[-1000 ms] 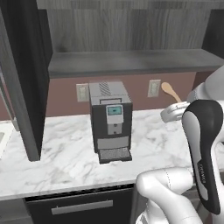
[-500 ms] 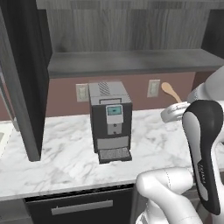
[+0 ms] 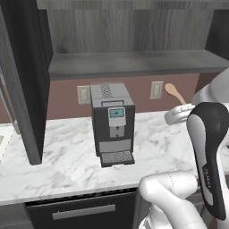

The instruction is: Organize the utensils by type. Pick up the wooden spoons from the counter and place them in the open cabinet. Then pick up the metallic utensils from the counter and place them in the open drawer.

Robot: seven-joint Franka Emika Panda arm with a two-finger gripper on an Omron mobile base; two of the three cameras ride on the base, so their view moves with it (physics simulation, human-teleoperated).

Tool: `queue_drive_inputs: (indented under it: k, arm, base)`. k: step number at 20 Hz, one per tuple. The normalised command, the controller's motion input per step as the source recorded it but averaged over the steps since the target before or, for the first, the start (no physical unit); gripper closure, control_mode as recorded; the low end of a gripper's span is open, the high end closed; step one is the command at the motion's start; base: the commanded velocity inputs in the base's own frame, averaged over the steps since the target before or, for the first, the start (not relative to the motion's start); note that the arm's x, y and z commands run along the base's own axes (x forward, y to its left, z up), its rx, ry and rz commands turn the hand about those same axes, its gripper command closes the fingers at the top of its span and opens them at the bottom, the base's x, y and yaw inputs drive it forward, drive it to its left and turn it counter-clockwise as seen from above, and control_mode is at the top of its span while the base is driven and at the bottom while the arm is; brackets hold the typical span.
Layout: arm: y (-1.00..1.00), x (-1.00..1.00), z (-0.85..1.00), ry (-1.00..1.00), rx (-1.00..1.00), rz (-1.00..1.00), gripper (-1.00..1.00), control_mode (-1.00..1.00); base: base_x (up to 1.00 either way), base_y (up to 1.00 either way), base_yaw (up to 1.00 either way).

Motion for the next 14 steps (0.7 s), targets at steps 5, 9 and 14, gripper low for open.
queue_drive_inputs:
  k: [5,9,14]
  arm:
    - [0.0,-0.01,0.34,-0.18,-0.01,0.04,1.0,-1.0]
    - [0.0,-0.13,0.36,-0.27,-0.03,0.04,1.0,-1.0]
    - [0.0,-0.02,0.43,-0.19,-0.03,0.01,1.0,-1.0]
  base:
    - [0.0,0.0,0.0]
    - [0.0,0.0,0.0]
    - [0.0,0.0,0.0]
